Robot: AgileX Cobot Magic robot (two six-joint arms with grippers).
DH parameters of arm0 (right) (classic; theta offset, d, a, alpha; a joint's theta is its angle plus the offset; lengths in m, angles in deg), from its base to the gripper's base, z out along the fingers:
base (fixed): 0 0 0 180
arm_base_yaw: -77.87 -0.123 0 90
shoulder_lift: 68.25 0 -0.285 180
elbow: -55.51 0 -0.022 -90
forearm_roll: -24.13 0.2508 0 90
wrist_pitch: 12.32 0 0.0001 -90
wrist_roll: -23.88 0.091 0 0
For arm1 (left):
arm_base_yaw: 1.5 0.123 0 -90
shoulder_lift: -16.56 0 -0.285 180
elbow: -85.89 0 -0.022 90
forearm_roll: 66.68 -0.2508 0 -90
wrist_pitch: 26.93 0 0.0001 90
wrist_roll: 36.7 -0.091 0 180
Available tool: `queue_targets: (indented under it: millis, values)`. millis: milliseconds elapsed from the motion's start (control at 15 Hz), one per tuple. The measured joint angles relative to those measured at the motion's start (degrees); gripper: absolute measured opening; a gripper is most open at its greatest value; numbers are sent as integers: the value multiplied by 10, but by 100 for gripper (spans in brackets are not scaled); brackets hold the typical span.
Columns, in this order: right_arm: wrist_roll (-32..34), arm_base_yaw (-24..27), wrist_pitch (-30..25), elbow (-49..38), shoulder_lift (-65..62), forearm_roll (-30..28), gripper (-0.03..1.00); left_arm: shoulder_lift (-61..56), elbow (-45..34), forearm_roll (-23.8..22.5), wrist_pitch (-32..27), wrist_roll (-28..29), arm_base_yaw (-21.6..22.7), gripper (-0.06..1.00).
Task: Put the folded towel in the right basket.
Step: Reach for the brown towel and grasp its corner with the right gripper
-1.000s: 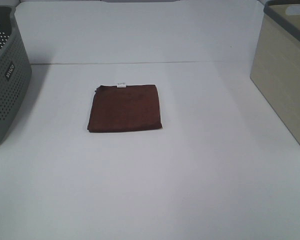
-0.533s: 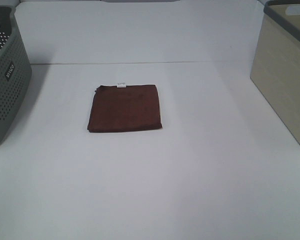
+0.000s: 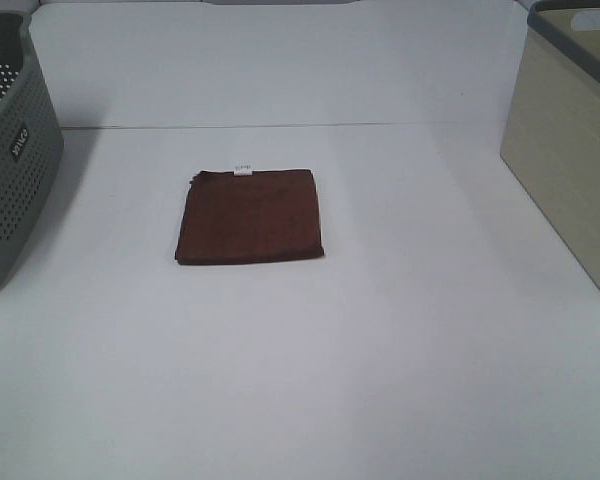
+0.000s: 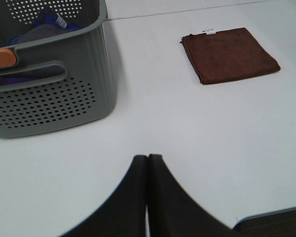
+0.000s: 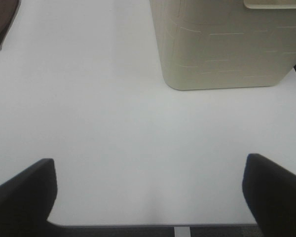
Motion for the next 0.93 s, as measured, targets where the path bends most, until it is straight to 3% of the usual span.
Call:
queue_targets:
  millis: [933]
  values:
    - [0,0,0,0,0,0,98,0,0,0,0,0,0,0]
